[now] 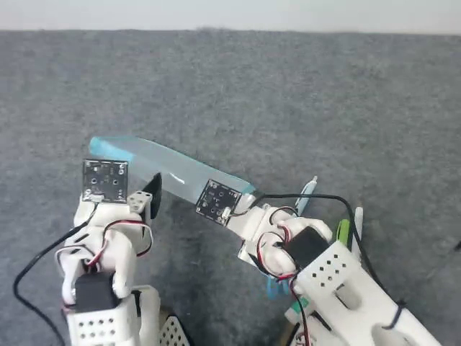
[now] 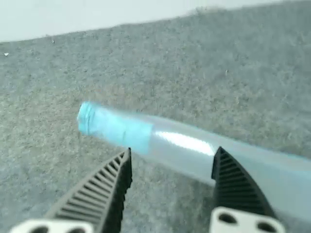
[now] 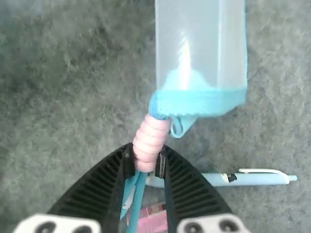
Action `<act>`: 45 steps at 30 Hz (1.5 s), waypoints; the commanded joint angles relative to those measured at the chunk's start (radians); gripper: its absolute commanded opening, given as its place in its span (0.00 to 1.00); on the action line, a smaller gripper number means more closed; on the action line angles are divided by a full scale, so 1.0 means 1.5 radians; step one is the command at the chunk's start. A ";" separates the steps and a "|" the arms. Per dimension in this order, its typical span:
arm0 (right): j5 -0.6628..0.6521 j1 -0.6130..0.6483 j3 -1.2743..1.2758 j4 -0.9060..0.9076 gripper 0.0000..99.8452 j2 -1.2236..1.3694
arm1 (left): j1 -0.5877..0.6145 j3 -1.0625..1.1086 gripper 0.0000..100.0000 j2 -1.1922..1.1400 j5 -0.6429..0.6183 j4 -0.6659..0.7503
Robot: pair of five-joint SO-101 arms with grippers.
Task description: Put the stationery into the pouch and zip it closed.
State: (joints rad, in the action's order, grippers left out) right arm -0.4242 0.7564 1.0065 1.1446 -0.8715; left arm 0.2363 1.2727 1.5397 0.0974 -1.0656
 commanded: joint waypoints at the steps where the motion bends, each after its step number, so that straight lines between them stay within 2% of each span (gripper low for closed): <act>1: -0.020 -0.022 -0.074 0.043 0.01 -0.017 | -0.018 0.062 0.26 0.008 -0.031 0.117; 4: -0.024 -0.064 -0.110 0.057 0.01 -0.027 | -0.032 0.118 0.26 0.008 -0.032 0.177; 9: -0.021 -0.129 -0.170 0.063 0.01 -0.027 | -0.038 0.145 0.26 0.008 -0.031 0.167; 15: -0.023 -0.129 -0.304 0.167 0.01 -0.031 | -0.038 0.167 0.25 0.007 -0.031 0.168; 21: -0.023 -0.127 -0.307 0.199 0.01 -0.025 | -0.034 0.163 0.21 -0.009 -0.032 0.179; 26: -0.010 -0.076 -0.255 0.126 0.01 0.005 | -0.034 0.037 0.22 -0.084 -0.032 0.084; 30: 0.045 -0.079 -0.297 0.075 0.01 0.126 | -0.037 -0.027 0.28 -0.113 -0.028 0.019; 34: 0.136 -0.104 -0.403 0.058 0.01 0.237 | -0.039 -0.026 0.30 -0.117 0.014 0.008; 37: 0.181 -0.104 -0.459 0.068 0.01 0.275 | -0.034 0.014 0.30 -0.119 0.019 0.043; 41: 0.167 -0.107 -0.494 0.136 0.01 0.258 | -0.020 0.051 0.30 -0.162 0.018 0.124; 45: 0.117 -0.092 -0.502 0.204 0.01 0.193 | -0.015 0.054 0.30 -0.273 0.016 0.211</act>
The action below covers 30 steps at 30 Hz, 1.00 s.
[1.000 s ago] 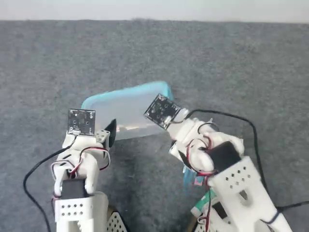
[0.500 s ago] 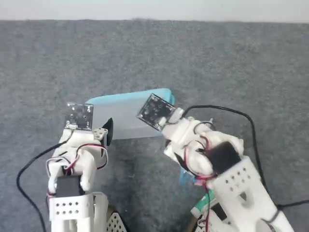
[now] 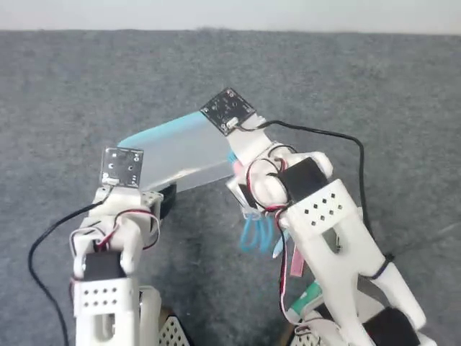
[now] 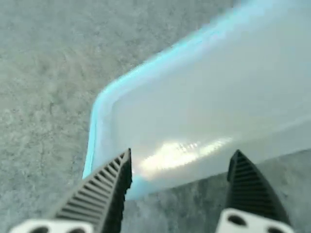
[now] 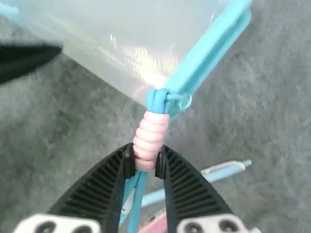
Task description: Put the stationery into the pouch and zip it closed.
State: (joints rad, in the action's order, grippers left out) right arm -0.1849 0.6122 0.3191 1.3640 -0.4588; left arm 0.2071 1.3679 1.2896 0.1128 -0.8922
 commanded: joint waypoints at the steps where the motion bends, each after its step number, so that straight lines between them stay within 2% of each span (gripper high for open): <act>1: -0.057 0.008 -0.041 0.074 0.01 -0.103 | 0.005 -0.014 0.30 -0.146 0.006 0.126; 4: -0.125 0.011 -0.028 0.142 0.01 -0.165 | 0.037 -0.051 0.30 -0.284 0.006 0.210; 8: -0.193 0.011 0.042 0.163 0.01 -0.246 | 0.081 -0.159 0.30 -0.475 0.000 0.261; 11: -0.203 0.011 0.100 0.148 0.01 -0.284 | 0.100 -0.232 0.30 -0.572 -0.014 0.269; 14: -0.200 0.011 0.153 0.098 0.01 -0.288 | 0.113 -0.251 0.30 -0.596 -0.015 0.266; 18: -0.172 0.011 0.200 -0.014 0.01 -0.235 | 0.114 -0.246 0.31 -0.523 -0.012 0.189; 23: -0.116 0.011 0.185 -0.120 0.01 -0.122 | 0.109 -0.185 0.31 -0.315 0.011 0.091; 30: 0.001 0.011 0.041 -0.140 0.01 -0.004 | 0.093 -0.167 0.31 -0.093 0.074 -0.095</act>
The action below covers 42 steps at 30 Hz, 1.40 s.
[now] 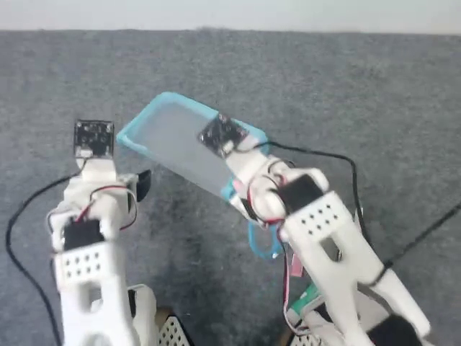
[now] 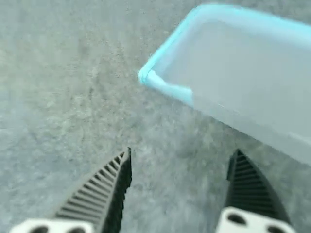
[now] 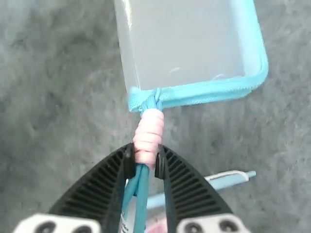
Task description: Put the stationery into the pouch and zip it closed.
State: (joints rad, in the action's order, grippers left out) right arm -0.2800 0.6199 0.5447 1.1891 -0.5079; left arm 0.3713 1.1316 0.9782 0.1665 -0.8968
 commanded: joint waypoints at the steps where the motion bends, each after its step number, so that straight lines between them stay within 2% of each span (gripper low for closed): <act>1: 0.075 0.006 -0.128 -0.024 0.01 0.039 | -0.032 -0.009 0.31 0.131 0.044 -0.110; 7: 0.082 0.055 -0.155 -0.011 0.01 0.051 | -0.163 0.051 0.31 0.208 0.055 -0.136; 13: 0.068 0.080 -0.102 -0.007 0.01 -0.071 | -0.228 0.084 0.37 0.286 0.005 -0.135; 16: 0.062 0.081 -0.049 -0.031 0.01 -0.133 | -0.234 0.104 0.37 0.318 0.006 -0.133; 21: 0.061 0.082 -0.013 -0.016 0.01 -0.172 | -0.226 0.141 0.37 0.331 0.005 -0.077; 27: 0.044 0.112 0.010 -0.011 0.01 -0.201 | -0.184 0.146 0.34 0.331 0.002 -0.040; 34: 0.044 0.128 0.012 -0.015 0.01 -0.192 | -0.202 0.146 0.34 0.331 -0.003 -0.043; 42: 0.044 0.159 0.013 -0.014 0.01 -0.190 | -0.205 0.162 0.34 0.330 -0.003 -0.005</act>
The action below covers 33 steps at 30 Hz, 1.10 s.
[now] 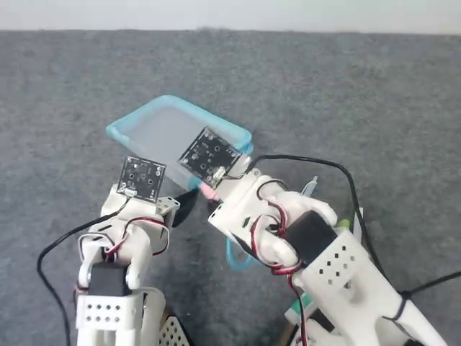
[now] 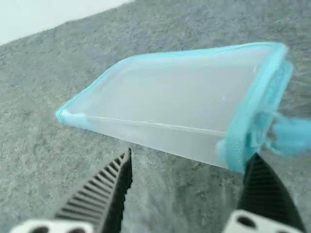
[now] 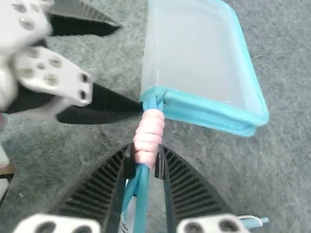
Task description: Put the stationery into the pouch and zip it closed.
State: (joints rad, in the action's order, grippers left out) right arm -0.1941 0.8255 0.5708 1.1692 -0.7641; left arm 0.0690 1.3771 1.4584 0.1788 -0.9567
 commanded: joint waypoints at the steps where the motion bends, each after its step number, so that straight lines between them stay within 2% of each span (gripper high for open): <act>1: -0.013 0.023 -0.004 0.001 0.01 -0.019 | -0.002 0.005 0.34 0.010 -0.010 0.043; 3: -0.013 0.021 -0.005 0.011 0.01 -0.019 | -0.002 0.017 0.33 0.010 -0.008 0.055; 10: -0.038 0.020 0.036 0.021 0.01 -0.019 | 0.041 0.023 0.18 0.011 -0.006 0.093; 18: -0.057 0.020 0.083 0.001 0.01 -0.020 | 0.037 0.024 0.12 0.011 -0.005 0.094; 22: -0.055 0.020 0.091 -0.012 0.01 -0.013 | 0.041 0.025 0.13 0.011 -0.004 0.093; 29: -0.057 0.019 0.134 -0.054 0.01 -0.012 | 0.046 0.044 0.21 0.011 -0.004 0.113; 33: -0.055 -0.024 0.133 -0.064 0.01 -0.012 | 0.119 0.050 0.21 0.010 -0.010 0.147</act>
State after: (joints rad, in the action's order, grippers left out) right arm -0.2662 0.8485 0.7795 1.1017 -0.7656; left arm 0.1580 1.4676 1.4584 0.1757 -0.8032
